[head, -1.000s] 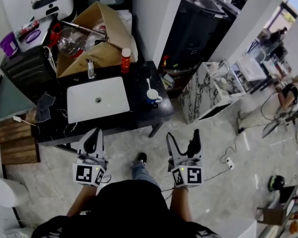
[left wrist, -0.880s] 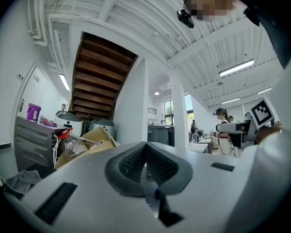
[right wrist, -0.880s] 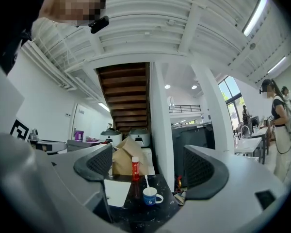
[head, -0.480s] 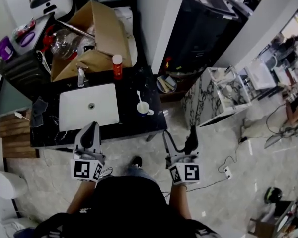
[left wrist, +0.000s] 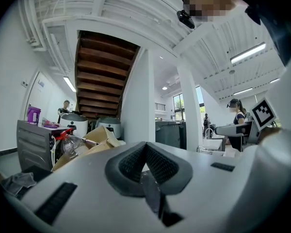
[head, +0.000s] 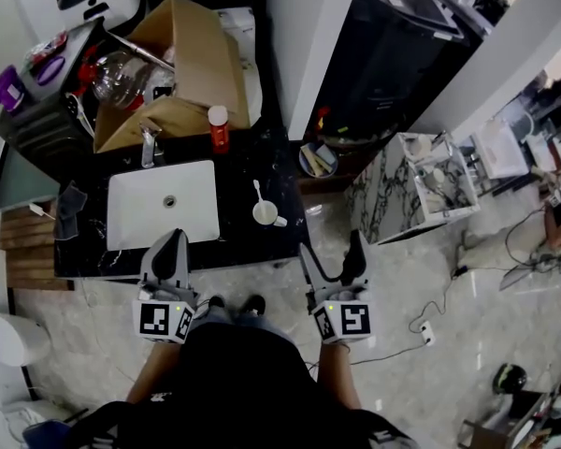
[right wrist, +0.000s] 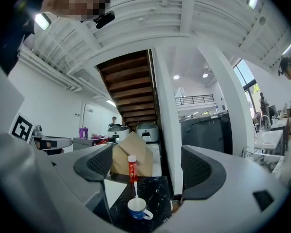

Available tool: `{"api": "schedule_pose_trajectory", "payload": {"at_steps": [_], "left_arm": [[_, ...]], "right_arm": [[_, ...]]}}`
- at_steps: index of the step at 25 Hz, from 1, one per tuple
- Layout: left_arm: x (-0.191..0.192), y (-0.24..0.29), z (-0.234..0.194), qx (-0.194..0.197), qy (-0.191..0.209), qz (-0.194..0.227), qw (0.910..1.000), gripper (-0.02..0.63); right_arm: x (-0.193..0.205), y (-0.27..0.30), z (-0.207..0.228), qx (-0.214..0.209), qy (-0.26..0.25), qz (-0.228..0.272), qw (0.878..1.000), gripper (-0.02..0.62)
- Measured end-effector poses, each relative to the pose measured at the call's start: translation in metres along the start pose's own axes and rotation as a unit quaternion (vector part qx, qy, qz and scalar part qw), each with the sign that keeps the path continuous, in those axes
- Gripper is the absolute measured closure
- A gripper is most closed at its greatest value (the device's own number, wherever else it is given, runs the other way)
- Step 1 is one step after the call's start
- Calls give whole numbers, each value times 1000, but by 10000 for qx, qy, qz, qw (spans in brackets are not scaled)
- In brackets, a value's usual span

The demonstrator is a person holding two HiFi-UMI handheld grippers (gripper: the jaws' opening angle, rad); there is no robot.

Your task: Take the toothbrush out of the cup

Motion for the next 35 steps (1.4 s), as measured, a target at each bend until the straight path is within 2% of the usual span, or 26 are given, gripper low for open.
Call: {"api": "schedule_pose_trajectory", "payload": {"at_steps": [9,12,16,24,29,35], "left_arm": [[7,11,-15,98,-5,-110,9999,603],[10,10,-27,-31,-28,-141,9999,603],[16,11,-39,-215,-72,-184,9996,603],[22,11,-54,-320,-62,-310,9990,603],[27,8,-60,-415,-82,-429,9982,603],[32,8,-69,-461,-46,-517,9976,603]], "right_arm": [[37,32,-5,-108,157,-434,9989,147],[51,46,-10,-181,168,-568,9981,147],[82,61,-16,-290,371,-855,9952,149],[154,85,-28,-477,549,-1497,9860,153],[200,101,-26,-406,600,-1869,9797,239],[232,120,-30,-569,507,-2209,9723,269]]}}
Point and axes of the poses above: the fingertips, and each gripper's own axes: y forward along the fingers, z to its right, x out of its underside, the point moved 3 cm from there along -y, backward along the fingers, and after that the axes turned 10 degrees about z, right-handed, at the moved point
